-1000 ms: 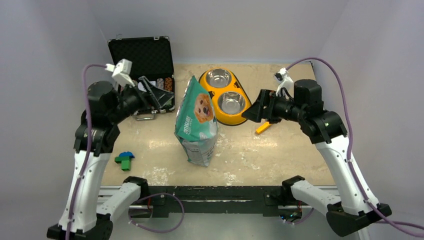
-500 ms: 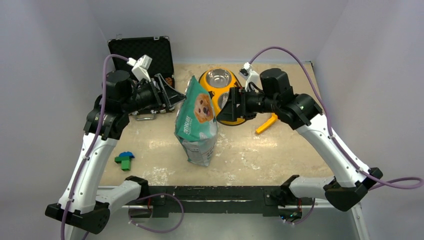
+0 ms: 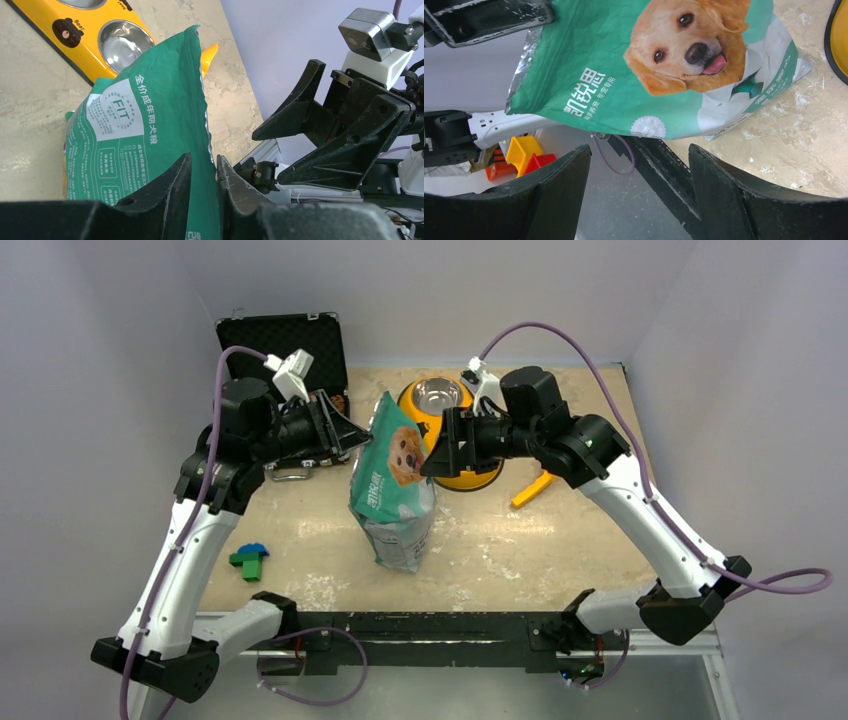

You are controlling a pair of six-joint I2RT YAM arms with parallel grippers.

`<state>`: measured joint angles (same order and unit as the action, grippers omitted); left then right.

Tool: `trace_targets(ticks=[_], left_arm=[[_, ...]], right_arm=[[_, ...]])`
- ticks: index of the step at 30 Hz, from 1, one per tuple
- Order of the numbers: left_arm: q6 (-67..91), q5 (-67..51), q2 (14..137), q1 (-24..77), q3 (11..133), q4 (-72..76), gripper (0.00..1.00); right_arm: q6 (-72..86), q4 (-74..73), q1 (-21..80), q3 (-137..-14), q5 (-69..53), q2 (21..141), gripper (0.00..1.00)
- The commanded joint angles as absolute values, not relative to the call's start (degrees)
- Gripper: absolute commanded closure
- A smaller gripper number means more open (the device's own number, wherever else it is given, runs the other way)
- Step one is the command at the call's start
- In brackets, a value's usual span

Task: Serve the pet food

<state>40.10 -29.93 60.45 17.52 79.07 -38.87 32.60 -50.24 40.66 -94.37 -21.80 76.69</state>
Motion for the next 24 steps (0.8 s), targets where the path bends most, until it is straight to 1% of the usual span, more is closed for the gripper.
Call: trace_targets(ticks=[1,3,5,6,7,9,12,15,19,20,24], left_arm=[[41.7,-30.6,60.5,18.2,79.2,-36.8,0.74],[41.8,-30.9,60.6,18.2,79.1,-36.7,0.80],[42.2,-31.4,60.4,18.2,78.6,-35.8,0.90],[43.0,-32.0,60.2,18.2,78.1,-34.7,0.93],[44.2,-32.6,59.7,18.2,76.6,-32.7,0.99],[48.7,-35.2,59.1,18.2,74.0,-26.3,1.00],[57.3,-38.6,58.8,18.2,68.6,-16.6,1.00],[60.2,-38.6,58.5,18.7,67.1,-14.3,1.00],[61.6,-37.8,57.5,19.1,65.7,-13.4,1.00],[62.0,-37.5,57.2,19.1,65.2,-13.1,1.00],[64.1,-36.0,56.0,19.2,63.7,-11.6,1.00]], right_arm=[[33.1,-50.9,41.6,-97.6,-20.3,76.8,0.25],[33.3,-50.8,41.9,-97.7,-20.2,77.0,0.25],[33.8,-50.7,42.1,-97.9,-19.9,77.4,0.25],[34.4,-51.1,42.1,-98.6,-19.5,77.9,0.26],[35.5,-51.8,42.2,-99.6,-17.8,78.5,0.27],[39.7,-54.4,42.2,-103.2,-13.7,80.4,0.27],[45.8,-58.6,42.1,-110.5,-11.3,84.4,0.27],[50.2,-60.2,42.1,-116.3,-11.9,87.5,0.28],[54.8,-56.7,42.2,-115.9,-13.6,88.2,0.34],[55.4,-55.9,42.2,-115.8,-14.0,88.4,0.37],[56.3,-54.7,42.2,-116.7,-15.4,90.5,0.41]])
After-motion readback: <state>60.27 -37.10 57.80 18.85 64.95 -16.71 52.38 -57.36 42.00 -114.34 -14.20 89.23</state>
